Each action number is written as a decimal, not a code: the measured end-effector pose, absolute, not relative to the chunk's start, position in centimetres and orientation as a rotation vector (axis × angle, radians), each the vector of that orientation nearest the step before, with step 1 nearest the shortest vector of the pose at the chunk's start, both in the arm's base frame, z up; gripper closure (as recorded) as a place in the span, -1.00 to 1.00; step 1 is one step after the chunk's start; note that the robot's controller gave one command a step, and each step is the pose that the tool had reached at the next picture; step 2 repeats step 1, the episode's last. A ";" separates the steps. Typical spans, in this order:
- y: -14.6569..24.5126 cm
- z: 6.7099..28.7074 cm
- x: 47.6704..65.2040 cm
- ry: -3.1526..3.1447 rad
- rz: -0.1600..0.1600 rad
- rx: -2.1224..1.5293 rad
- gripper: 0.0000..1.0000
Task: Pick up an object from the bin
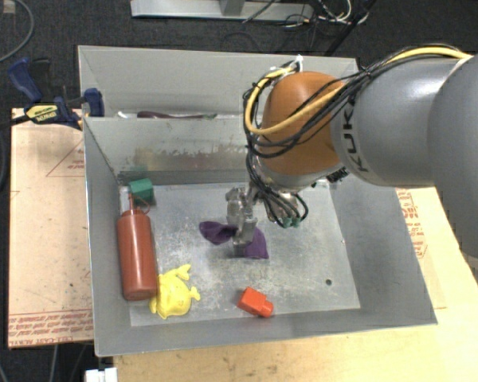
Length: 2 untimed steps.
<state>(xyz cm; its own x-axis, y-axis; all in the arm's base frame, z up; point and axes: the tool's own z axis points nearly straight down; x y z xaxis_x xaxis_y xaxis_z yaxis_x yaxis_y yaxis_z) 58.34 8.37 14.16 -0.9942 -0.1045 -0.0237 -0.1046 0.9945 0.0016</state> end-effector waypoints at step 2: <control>8.0 22.0 58.0 3.124 0.003 -0.236 1.00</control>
Offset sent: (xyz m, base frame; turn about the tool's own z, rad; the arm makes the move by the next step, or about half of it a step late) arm 0.0000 0.0000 0.0000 0.0000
